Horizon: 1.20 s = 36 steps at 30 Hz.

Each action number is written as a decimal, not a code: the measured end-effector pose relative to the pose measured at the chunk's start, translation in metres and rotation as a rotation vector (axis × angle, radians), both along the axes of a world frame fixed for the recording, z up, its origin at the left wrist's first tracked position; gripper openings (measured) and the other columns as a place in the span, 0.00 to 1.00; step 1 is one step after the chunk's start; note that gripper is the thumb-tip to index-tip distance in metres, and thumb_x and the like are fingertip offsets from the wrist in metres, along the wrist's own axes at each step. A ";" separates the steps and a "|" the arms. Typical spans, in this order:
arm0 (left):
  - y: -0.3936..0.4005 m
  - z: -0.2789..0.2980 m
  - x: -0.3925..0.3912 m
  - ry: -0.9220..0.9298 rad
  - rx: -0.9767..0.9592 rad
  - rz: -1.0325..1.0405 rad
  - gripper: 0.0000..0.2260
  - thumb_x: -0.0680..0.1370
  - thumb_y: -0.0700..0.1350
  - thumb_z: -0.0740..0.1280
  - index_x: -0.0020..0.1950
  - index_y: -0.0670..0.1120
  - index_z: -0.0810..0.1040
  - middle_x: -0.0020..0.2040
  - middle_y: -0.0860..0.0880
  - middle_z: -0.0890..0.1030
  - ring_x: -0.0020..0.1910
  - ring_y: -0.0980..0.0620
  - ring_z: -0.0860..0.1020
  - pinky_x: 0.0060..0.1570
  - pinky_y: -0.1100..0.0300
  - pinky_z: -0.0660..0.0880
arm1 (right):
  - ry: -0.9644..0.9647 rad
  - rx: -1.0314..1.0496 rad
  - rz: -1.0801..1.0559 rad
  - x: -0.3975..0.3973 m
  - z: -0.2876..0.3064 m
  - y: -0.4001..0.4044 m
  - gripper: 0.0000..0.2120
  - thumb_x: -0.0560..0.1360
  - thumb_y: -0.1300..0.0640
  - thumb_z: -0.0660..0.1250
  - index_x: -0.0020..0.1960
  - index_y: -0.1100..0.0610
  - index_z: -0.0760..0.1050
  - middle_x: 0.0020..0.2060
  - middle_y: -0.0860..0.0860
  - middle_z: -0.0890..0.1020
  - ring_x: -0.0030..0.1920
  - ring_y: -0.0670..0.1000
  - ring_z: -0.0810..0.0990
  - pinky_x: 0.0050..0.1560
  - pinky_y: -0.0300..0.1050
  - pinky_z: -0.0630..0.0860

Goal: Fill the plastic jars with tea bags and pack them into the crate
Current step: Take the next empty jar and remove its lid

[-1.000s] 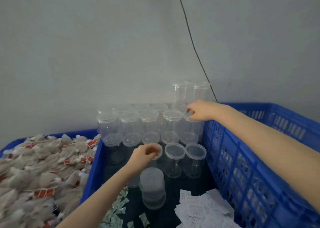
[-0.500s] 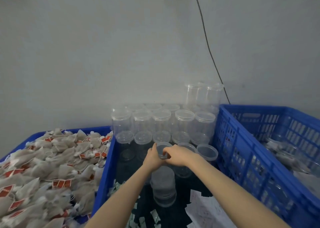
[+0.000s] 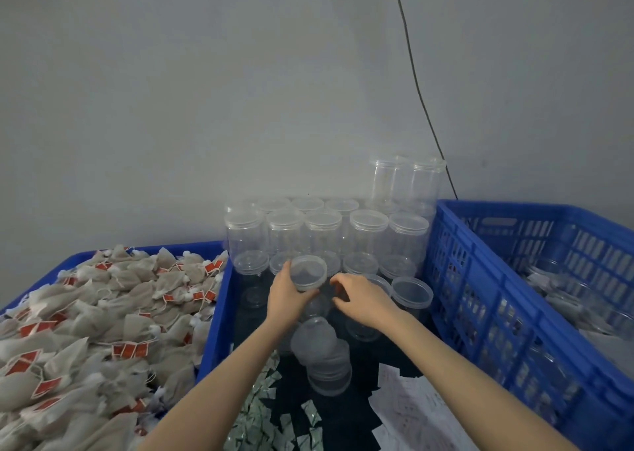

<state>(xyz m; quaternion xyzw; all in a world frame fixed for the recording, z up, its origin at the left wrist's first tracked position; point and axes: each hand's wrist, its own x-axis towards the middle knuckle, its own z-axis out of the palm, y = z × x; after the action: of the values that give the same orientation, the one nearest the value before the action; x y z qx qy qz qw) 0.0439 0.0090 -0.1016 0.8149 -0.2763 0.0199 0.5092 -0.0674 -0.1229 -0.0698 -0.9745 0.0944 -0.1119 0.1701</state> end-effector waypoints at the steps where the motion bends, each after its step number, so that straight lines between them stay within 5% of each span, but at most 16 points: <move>1: 0.005 0.002 0.001 0.001 -0.032 0.007 0.28 0.68 0.49 0.77 0.64 0.49 0.70 0.58 0.50 0.77 0.58 0.51 0.75 0.56 0.56 0.73 | -0.052 -0.004 -0.016 -0.002 -0.003 0.005 0.17 0.79 0.54 0.65 0.67 0.55 0.71 0.61 0.51 0.77 0.57 0.51 0.78 0.50 0.42 0.71; 6: 0.025 0.000 -0.001 0.131 -0.150 0.034 0.27 0.70 0.45 0.75 0.66 0.49 0.69 0.61 0.49 0.77 0.61 0.49 0.74 0.63 0.50 0.72 | -0.010 -0.156 0.149 -0.010 -0.048 0.045 0.14 0.77 0.53 0.64 0.60 0.58 0.70 0.57 0.53 0.73 0.56 0.54 0.75 0.50 0.47 0.71; 12: 0.042 0.011 0.002 0.072 -0.188 0.014 0.26 0.70 0.46 0.76 0.65 0.50 0.70 0.59 0.51 0.78 0.59 0.52 0.76 0.61 0.48 0.73 | -0.246 0.128 -0.053 -0.003 -0.052 0.044 0.11 0.78 0.55 0.66 0.59 0.55 0.71 0.54 0.47 0.71 0.53 0.49 0.75 0.49 0.40 0.71; 15: 0.050 0.026 0.002 -0.025 -0.175 -0.034 0.28 0.70 0.48 0.76 0.66 0.49 0.70 0.60 0.52 0.77 0.59 0.53 0.76 0.60 0.49 0.74 | -0.314 0.317 -0.126 0.003 -0.040 0.039 0.22 0.75 0.52 0.71 0.65 0.55 0.67 0.57 0.46 0.68 0.59 0.47 0.72 0.56 0.36 0.68; 19: 0.058 0.043 0.000 -0.087 -0.045 -0.129 0.36 0.69 0.52 0.76 0.73 0.49 0.64 0.65 0.55 0.71 0.62 0.55 0.72 0.62 0.55 0.71 | -0.233 0.537 -0.087 0.010 -0.024 0.040 0.48 0.68 0.45 0.77 0.78 0.55 0.52 0.72 0.48 0.62 0.72 0.48 0.63 0.68 0.41 0.62; 21: 0.059 0.048 -0.005 -0.071 -0.005 -0.205 0.37 0.69 0.53 0.75 0.74 0.49 0.62 0.63 0.56 0.69 0.61 0.56 0.71 0.61 0.59 0.70 | -0.250 0.632 -0.048 0.010 -0.015 0.044 0.53 0.63 0.44 0.80 0.77 0.53 0.53 0.73 0.48 0.64 0.72 0.48 0.65 0.70 0.46 0.67; 27: 0.074 0.077 -0.003 0.109 0.041 -0.415 0.24 0.72 0.48 0.74 0.63 0.55 0.66 0.57 0.57 0.72 0.55 0.61 0.73 0.44 0.75 0.72 | -0.253 0.912 0.147 0.000 -0.003 0.055 0.45 0.54 0.49 0.80 0.69 0.50 0.67 0.65 0.47 0.77 0.66 0.49 0.75 0.67 0.53 0.74; 30: 0.079 0.088 -0.002 0.140 0.108 -0.574 0.29 0.70 0.52 0.76 0.65 0.61 0.65 0.62 0.63 0.70 0.61 0.65 0.71 0.51 0.76 0.70 | -0.171 0.928 0.258 -0.004 0.004 0.056 0.43 0.55 0.50 0.80 0.67 0.47 0.67 0.63 0.45 0.78 0.65 0.46 0.76 0.66 0.46 0.74; 32: 0.077 0.093 -0.006 0.168 0.110 -0.636 0.33 0.68 0.54 0.76 0.69 0.64 0.64 0.66 0.63 0.71 0.63 0.65 0.70 0.60 0.68 0.70 | -0.169 0.949 0.254 -0.004 0.006 0.057 0.44 0.56 0.52 0.80 0.69 0.48 0.67 0.64 0.46 0.78 0.65 0.46 0.76 0.66 0.45 0.74; 36: 0.053 0.093 -0.023 0.068 0.080 -0.424 0.30 0.67 0.55 0.77 0.66 0.58 0.72 0.59 0.60 0.73 0.61 0.60 0.73 0.58 0.64 0.69 | -0.374 0.892 -0.045 0.000 0.000 0.070 0.37 0.60 0.61 0.82 0.65 0.52 0.70 0.60 0.49 0.80 0.62 0.51 0.79 0.63 0.52 0.77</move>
<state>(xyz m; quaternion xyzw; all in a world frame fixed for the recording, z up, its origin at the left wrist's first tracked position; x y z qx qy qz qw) 0.0206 0.0620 -0.0089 0.7584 -0.4246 -0.1260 0.4782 -0.0675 -0.0533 -0.0693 -0.7674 0.1222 -0.2376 0.5829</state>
